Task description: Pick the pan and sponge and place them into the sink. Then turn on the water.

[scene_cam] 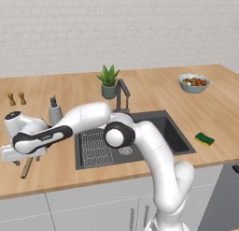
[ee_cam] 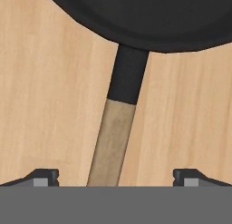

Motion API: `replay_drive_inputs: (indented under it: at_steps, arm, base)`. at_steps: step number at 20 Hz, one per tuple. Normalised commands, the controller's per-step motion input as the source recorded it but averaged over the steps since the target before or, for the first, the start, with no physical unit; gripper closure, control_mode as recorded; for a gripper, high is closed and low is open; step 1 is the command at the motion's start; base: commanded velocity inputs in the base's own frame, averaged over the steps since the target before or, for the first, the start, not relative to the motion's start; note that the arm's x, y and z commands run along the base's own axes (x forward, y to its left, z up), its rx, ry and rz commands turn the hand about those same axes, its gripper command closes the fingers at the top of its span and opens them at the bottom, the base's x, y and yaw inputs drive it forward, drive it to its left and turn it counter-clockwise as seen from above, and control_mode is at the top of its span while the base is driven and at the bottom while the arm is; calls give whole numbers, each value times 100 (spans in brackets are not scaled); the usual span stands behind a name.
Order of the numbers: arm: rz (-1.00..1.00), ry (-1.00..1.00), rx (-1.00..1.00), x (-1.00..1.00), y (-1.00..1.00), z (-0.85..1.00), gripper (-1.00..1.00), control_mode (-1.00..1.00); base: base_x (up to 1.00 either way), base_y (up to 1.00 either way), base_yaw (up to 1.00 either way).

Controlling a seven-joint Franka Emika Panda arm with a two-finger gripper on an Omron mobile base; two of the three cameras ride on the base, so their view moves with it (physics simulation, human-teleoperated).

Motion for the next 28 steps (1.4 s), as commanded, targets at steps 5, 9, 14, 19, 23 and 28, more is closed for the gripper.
replay_drive_inputs:
  at_steps: [5,9,14,19,23,28]
  arm:
    - [0,0,0,4,8,-23,-100,-100]
    - [0,0,0,1,4,-17,-100,-100]
    - [0,0,0,0,0,-12,100,-100]
    - [0,1,0,0,0,-1,100,-100]
    - [0,0,0,0,0,0,100,-100]
    - [0,3,0,1,-5,0,100,-100]
  base:
    - [0,0,0]
    - [0,0,0]
    - [0,0,0]
    - [0,0,0]
    - [0,0,0]
    - [0,0,0]
